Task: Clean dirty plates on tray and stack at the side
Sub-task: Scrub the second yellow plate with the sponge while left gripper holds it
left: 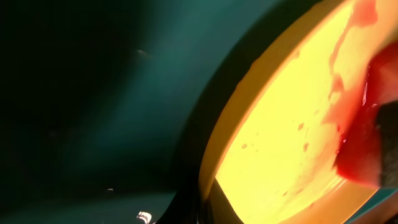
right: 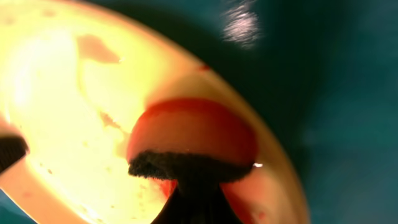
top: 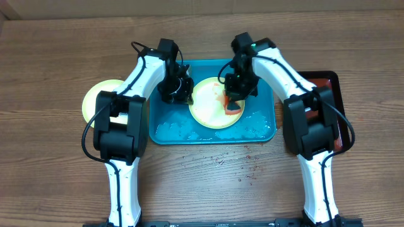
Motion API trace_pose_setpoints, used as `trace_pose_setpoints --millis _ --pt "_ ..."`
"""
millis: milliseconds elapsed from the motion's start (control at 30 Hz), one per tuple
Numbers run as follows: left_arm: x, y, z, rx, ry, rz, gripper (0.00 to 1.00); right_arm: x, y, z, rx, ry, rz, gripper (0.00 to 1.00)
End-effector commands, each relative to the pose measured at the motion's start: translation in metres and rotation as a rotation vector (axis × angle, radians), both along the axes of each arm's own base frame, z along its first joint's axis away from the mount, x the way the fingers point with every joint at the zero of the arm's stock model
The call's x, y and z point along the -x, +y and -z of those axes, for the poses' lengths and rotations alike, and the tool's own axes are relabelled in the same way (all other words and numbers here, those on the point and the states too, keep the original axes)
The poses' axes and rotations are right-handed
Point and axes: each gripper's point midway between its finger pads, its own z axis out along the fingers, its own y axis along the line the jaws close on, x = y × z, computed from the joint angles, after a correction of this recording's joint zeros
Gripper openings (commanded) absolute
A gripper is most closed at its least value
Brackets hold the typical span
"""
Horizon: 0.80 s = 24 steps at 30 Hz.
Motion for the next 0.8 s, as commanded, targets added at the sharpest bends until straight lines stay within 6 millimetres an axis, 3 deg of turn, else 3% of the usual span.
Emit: trace_pose_setpoints --millis 0,267,400,567,767 --pt "0.004 0.007 0.015 0.038 0.046 -0.022 0.04 0.031 0.032 0.016 -0.045 0.07 -0.066 0.04" --pt "0.004 0.002 0.013 0.07 0.047 -0.024 0.04 0.049 0.097 0.004 -0.228 0.056 -0.164 0.04" --pt "0.004 0.003 0.013 0.07 0.047 -0.025 0.04 0.054 0.103 0.003 -0.242 0.064 -0.18 0.04" --pt "0.004 0.003 0.013 0.07 0.048 -0.026 0.04 0.046 0.078 0.01 -0.144 0.046 -0.172 0.04" --pt "0.003 0.005 0.013 0.066 0.045 -0.026 0.04 0.019 0.012 0.019 0.037 0.018 -0.084 0.04"
